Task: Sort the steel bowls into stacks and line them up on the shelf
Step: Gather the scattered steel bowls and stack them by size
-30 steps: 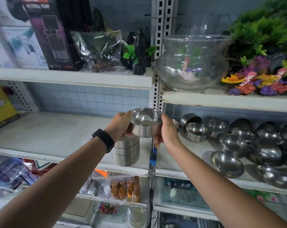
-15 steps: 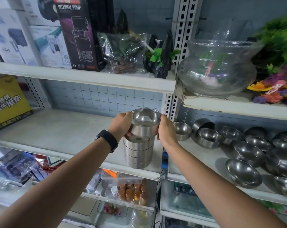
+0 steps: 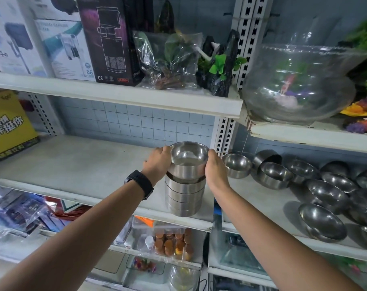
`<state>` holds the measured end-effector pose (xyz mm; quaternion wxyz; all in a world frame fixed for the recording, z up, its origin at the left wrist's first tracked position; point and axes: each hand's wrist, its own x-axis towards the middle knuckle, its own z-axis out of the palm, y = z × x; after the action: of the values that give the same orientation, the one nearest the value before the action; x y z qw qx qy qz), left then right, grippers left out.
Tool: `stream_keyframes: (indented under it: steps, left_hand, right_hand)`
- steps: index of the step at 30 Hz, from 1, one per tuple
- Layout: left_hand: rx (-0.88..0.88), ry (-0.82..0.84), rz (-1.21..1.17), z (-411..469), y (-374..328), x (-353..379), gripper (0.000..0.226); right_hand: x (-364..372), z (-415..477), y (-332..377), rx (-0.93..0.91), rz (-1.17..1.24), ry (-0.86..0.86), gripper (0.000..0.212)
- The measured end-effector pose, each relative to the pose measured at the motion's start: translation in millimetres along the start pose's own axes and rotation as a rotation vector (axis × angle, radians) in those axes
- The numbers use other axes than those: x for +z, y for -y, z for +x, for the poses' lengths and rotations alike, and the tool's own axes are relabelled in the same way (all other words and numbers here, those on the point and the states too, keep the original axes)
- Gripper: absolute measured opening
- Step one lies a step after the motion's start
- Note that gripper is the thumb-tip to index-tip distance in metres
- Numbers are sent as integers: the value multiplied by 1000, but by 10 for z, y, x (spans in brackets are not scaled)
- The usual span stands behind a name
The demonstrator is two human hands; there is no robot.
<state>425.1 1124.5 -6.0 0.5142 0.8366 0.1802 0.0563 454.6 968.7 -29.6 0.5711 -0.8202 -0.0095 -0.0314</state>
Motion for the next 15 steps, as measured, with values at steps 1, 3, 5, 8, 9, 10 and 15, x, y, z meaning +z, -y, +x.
stream_keyframes:
  steps: [1, 3, 5, 8, 9, 10, 15]
  left_hand:
    - [-3, 2, -1, 14, 32, 9, 45]
    - [-8, 8, -19, 59, 111, 36, 45]
    - [-13, 10, -50, 104, 160, 55, 52]
    - [-7, 4, -76, 63, 116, 39, 50]
    - [-4, -1, -84, 42, 104, 35, 43]
    - [3, -7, -97, 25, 99, 36, 36]
    - [1, -10, -150, 72, 167, 66, 31]
  right_hand:
    - [12, 3, -19, 2, 8, -5, 46]
    - [45, 10, -58, 33, 28, -10, 47]
    - [60, -11, -89, 79, 54, -8, 48]
    - [61, -40, -126, 127, 100, 16, 50]
    - [65, -45, -135, 122, 102, 21, 50]
    - [77, -44, -155, 107, 104, 24, 51]
    - [140, -60, -176, 103, 143, 28, 47]
